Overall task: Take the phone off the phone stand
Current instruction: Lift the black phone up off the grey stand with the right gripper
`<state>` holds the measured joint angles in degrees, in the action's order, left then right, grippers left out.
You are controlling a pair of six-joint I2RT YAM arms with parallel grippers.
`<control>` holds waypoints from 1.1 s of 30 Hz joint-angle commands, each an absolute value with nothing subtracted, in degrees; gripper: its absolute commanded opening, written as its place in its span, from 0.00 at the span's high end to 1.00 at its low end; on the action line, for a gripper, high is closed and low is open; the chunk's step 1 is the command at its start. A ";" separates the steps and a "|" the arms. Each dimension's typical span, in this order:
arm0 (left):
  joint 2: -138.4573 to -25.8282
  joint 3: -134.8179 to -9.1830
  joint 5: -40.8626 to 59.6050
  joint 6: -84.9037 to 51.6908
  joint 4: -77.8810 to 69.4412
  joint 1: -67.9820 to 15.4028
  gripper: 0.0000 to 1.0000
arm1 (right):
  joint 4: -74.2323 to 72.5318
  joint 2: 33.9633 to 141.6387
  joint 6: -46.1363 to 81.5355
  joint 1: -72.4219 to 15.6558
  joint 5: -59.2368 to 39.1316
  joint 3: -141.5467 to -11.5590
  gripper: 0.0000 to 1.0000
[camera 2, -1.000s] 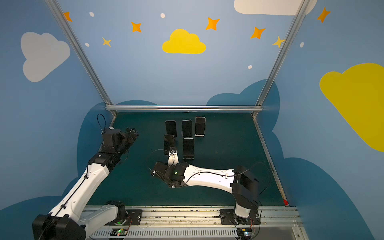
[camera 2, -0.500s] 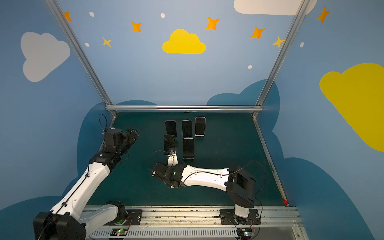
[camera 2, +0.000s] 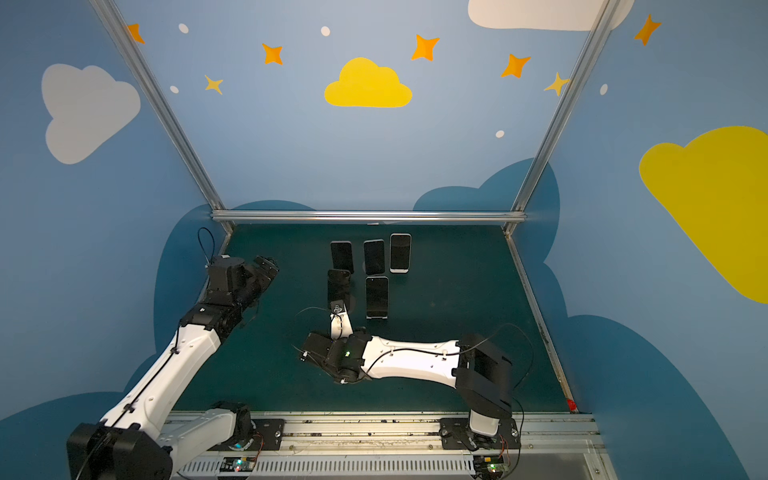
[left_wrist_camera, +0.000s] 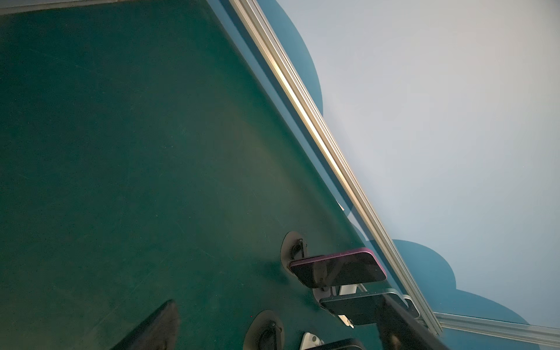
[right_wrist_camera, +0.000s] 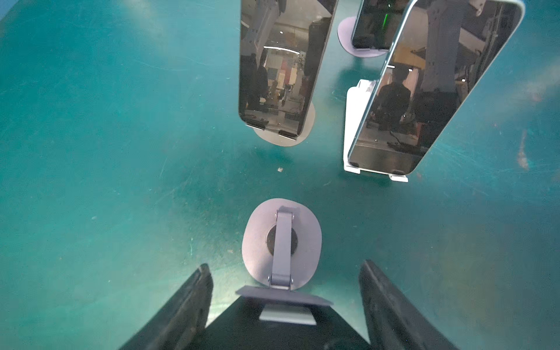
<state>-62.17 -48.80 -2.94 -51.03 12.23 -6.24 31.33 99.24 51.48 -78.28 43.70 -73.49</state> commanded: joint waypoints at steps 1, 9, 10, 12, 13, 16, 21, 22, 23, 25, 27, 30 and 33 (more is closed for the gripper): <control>-62.66 -49.78 -1.82 -50.02 11.37 -6.64 0.00 | 30.35 94.99 48.60 -78.66 47.12 -72.92 0.27; -62.84 -49.57 -0.53 -49.32 10.20 -7.22 0.00 | 25.47 89.98 43.35 -78.57 46.38 -69.99 0.28; -62.85 -49.57 -0.61 -48.96 10.15 -7.42 0.00 | 24.46 89.08 42.61 -78.41 45.92 -69.26 0.29; -62.79 -49.70 -0.62 -48.32 10.11 -7.70 0.00 | 23.87 87.59 41.42 -78.01 45.67 -68.43 0.29; -62.81 -49.75 -0.38 -48.12 10.11 -7.80 0.00 | 23.91 86.84 40.61 -77.87 45.82 -68.09 0.29; -62.67 -49.75 0.06 -47.82 9.67 -8.07 0.00 | 24.36 84.40 39.08 -77.11 46.65 -66.98 0.30; -62.21 -49.97 1.05 -47.64 9.62 -8.33 0.00 | 25.13 80.21 36.78 -75.66 47.18 -65.12 0.30; -61.92 -49.93 0.92 -47.56 9.62 -8.43 0.00 | 25.31 79.41 36.37 -75.31 47.20 -64.77 0.30; -61.79 -49.88 0.84 -47.27 9.50 -8.52 0.00 | 25.72 78.72 35.93 -75.00 47.08 -64.60 0.30; -61.62 -49.92 0.78 -46.87 9.40 -8.70 0.00 | 26.39 77.36 34.89 -74.47 47.11 -64.29 0.30; -61.55 -49.95 1.25 -46.78 9.11 -8.80 0.00 | 27.16 75.89 33.73 -73.80 47.11 -63.91 0.30; -61.64 -50.01 1.88 -46.59 8.96 -8.88 0.00 | 29.81 73.10 33.23 -71.83 46.23 -63.38 0.30; -61.61 -50.27 2.49 -46.50 8.96 -8.96 0.00 | 32.71 69.57 31.74 -69.29 45.01 -62.50 0.30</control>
<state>-62.43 -48.80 1.50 -47.68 9.54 -8.78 29.69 73.52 33.93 -71.24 44.58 -62.94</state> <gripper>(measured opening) 0.997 0.730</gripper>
